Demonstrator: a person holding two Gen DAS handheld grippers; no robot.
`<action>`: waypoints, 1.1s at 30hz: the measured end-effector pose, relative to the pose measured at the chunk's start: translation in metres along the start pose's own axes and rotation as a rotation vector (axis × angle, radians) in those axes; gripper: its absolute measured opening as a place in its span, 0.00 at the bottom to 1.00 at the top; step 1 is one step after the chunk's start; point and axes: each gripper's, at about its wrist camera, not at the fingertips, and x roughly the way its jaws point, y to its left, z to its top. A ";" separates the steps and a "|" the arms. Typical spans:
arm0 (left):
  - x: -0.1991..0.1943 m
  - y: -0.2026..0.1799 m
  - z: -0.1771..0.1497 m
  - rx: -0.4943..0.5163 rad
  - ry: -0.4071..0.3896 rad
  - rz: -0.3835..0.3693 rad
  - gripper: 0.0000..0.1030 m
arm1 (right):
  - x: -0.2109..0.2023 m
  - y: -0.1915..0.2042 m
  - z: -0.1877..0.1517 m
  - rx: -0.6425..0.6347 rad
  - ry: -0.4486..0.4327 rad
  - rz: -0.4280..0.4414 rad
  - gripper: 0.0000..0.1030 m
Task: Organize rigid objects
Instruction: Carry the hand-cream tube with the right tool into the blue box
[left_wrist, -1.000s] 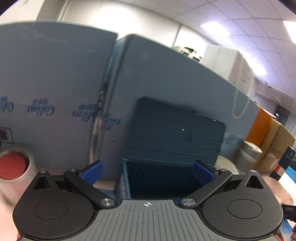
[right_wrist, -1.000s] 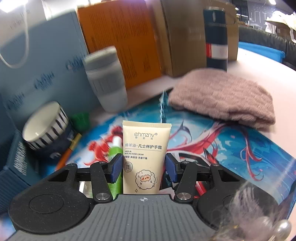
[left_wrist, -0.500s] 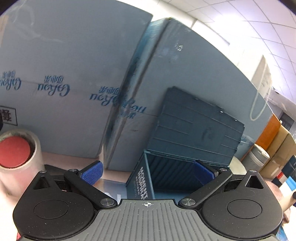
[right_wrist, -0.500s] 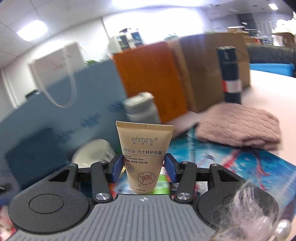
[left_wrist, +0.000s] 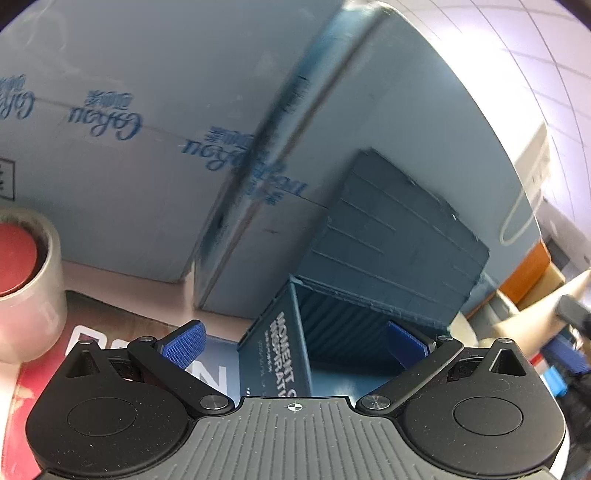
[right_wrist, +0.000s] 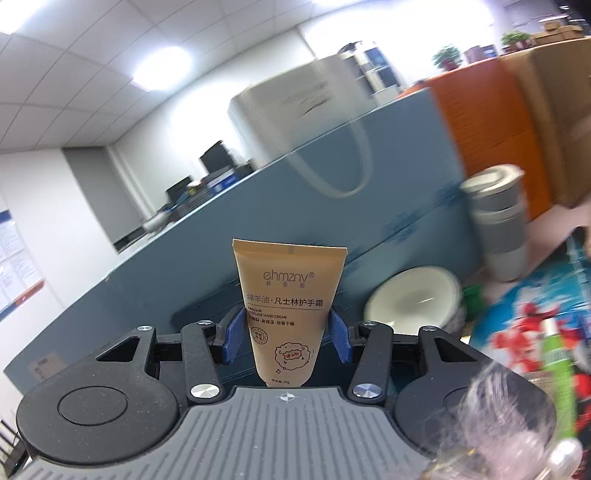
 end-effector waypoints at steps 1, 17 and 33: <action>0.000 0.002 0.000 -0.014 -0.006 0.000 1.00 | 0.009 0.005 -0.002 -0.006 0.013 -0.001 0.45; -0.003 0.014 0.005 -0.071 -0.028 0.016 1.00 | 0.100 0.042 -0.068 -0.110 0.227 -0.075 0.45; -0.004 0.015 0.004 -0.073 -0.038 0.014 1.00 | 0.110 0.048 -0.071 -0.267 0.308 -0.095 0.46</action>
